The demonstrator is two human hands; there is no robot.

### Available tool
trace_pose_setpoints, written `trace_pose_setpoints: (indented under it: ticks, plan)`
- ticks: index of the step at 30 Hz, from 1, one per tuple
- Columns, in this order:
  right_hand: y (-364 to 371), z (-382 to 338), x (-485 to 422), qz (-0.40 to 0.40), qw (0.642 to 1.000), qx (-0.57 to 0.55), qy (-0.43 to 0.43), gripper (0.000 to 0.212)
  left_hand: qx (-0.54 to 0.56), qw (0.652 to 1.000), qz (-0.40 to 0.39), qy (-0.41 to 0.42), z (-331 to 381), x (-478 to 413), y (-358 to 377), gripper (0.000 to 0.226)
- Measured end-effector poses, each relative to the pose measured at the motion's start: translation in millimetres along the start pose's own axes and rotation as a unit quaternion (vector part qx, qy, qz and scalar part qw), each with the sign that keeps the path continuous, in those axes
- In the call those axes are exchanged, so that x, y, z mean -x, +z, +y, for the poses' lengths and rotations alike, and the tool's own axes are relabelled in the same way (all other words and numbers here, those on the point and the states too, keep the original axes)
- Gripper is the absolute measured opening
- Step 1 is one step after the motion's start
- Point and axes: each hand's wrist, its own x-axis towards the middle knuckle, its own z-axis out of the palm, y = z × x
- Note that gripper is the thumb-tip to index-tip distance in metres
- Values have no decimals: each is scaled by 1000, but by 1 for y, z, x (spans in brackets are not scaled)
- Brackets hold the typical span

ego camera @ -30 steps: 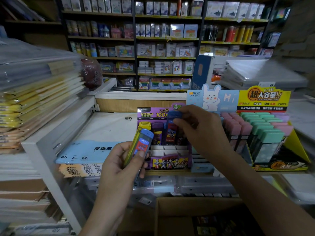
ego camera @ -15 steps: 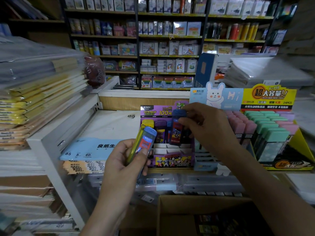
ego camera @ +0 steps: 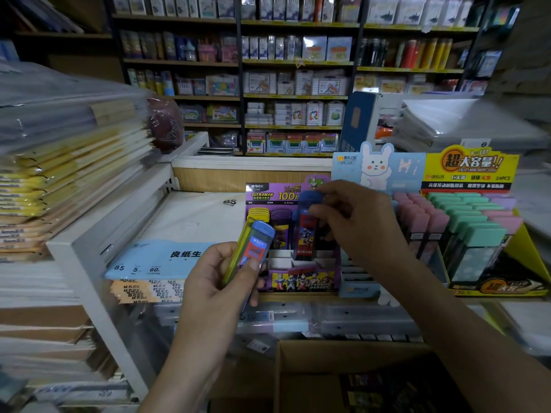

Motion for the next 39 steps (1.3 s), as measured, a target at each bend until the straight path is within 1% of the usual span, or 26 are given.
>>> trace_pose_setpoints:
  ticks: [3,6,10,11,13,19,21,24,26,28,32,35,39]
  plan:
    - [-1,1,-2,18,1000,5,-2,21,-2,1000,-2,5,-1,0,0,18]
    - [3,0,-1,-6,1000,21,-2,22,0,1000,-2,7,-1,0,0,17]
    - [8,1,3,-11,994,85,-63,17,3,1000,-2,7,-2,-1,1,14]
    - [9,3,4,-18,991,111,-70,19,5,1000,-3,6,-2,-1,1,13]
    - [12,5,8,-34,987,143,-58,26,13,1000,-5,2,-2,0,2,13]
    - [13,2,10,-35,988,146,-47,35,14,1000,-7,-10,-4,0,1,17]
    - [10,1,12,-18,993,115,-27,32,17,1000,-4,-15,-4,1,2,20]
    - [2,-1,17,31,999,35,5,14,17,1000,1,-14,-4,2,4,23]
    - [-3,-2,21,37,998,-24,38,6,21,1000,9,-13,-4,3,6,25]
    - [-7,-6,24,13,991,-103,80,7,24,1000,13,-11,-4,5,10,27]
    - [-7,-14,32,-85,959,-238,128,23,19,1000,7,-5,-2,8,20,32]
    - [-8,-18,35,-135,944,-268,139,24,14,1000,3,-3,-1,9,27,34]
    - [-10,-18,36,-149,938,-273,150,25,18,1000,-3,-2,1,13,34,36]
